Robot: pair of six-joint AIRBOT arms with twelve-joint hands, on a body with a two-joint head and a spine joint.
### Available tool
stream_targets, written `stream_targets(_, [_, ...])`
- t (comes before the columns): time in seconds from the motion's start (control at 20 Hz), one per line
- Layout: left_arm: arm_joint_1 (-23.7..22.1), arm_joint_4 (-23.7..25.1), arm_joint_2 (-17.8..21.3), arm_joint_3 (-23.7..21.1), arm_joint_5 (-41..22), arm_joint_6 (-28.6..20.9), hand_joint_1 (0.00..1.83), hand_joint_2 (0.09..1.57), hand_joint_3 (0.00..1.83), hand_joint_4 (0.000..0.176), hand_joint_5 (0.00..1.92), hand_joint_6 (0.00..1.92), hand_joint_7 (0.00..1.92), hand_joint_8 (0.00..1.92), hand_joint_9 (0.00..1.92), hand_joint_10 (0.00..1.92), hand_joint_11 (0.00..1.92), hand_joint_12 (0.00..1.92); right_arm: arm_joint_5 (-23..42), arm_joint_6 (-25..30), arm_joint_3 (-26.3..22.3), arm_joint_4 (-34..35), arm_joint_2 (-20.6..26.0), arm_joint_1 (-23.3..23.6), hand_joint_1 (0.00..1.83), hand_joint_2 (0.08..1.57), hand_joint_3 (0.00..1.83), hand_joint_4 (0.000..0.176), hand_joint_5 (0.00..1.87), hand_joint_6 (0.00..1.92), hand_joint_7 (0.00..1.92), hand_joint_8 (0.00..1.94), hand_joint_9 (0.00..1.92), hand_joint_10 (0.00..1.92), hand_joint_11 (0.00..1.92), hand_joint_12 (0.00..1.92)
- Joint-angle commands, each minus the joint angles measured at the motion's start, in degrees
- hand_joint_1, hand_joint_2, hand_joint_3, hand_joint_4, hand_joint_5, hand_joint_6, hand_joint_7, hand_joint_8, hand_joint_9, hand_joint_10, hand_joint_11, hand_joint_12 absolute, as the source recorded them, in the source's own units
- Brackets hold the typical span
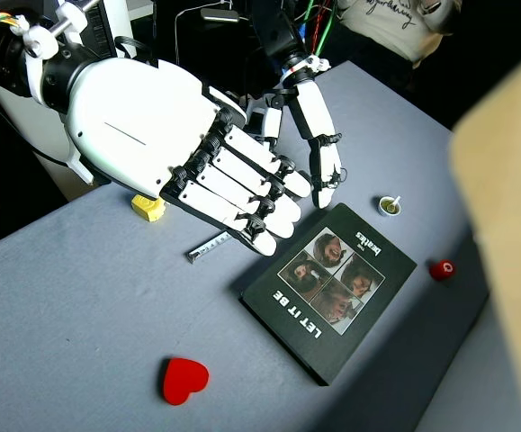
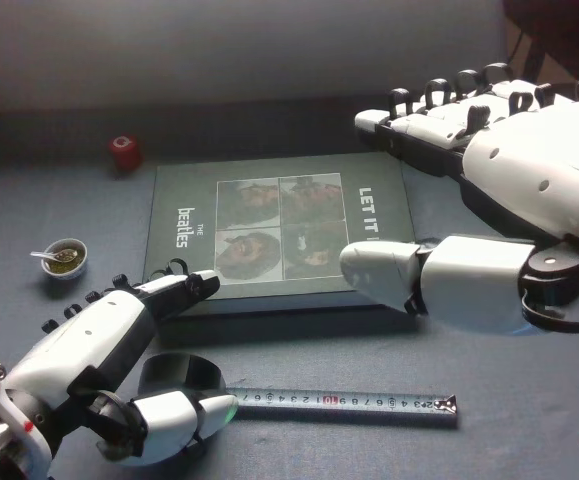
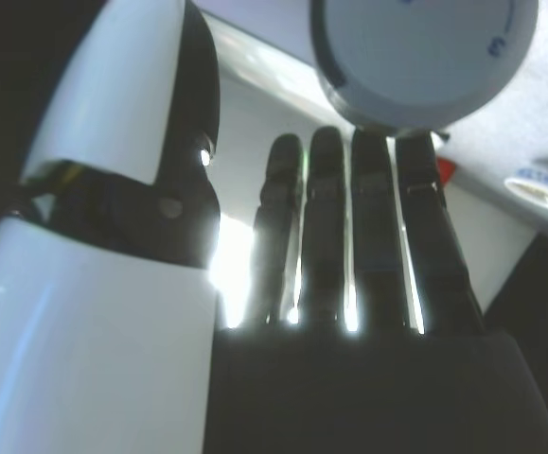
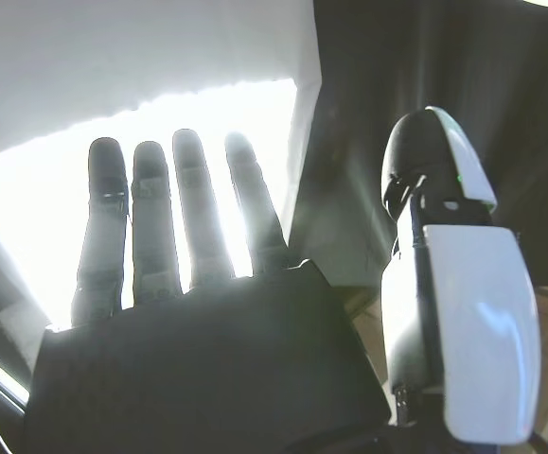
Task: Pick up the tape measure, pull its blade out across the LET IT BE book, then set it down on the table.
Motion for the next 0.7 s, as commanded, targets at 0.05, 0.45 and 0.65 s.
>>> stream_targets(0.05, [-0.1,3.0,-0.3,0.5,-3.9,-0.7,1.12,1.03,0.01,0.0,0.33,0.0,0.31,0.0,0.31,0.0,0.11,0.59,1.9,0.6,-0.3,-4.1,0.3,0.7,0.07,1.16,0.0,0.038,0.15,0.0,0.17,0.0,0.15,0.01,0.0,0.65])
stream_targets(0.45, [2.5,3.6,-0.6,0.8,-4.5,-3.9,1.16,1.01,0.0,0.0,0.32,0.0,0.31,0.0,0.3,0.0,0.11,0.58,1.9,0.6,-0.4,-4.2,0.3,0.7,0.11,1.15,0.0,0.04,0.13,0.0,0.17,0.0,0.14,0.0,0.0,0.6])
stream_targets(0.65, [2.9,4.5,-1.0,1.3,-4.5,-3.9,1.17,1.01,0.0,0.0,0.33,0.0,0.33,0.01,0.32,0.01,0.12,0.58,1.9,0.6,-0.4,-4.2,0.3,0.7,0.11,1.15,0.0,0.04,0.14,0.01,0.16,0.0,0.14,0.0,0.0,0.57])
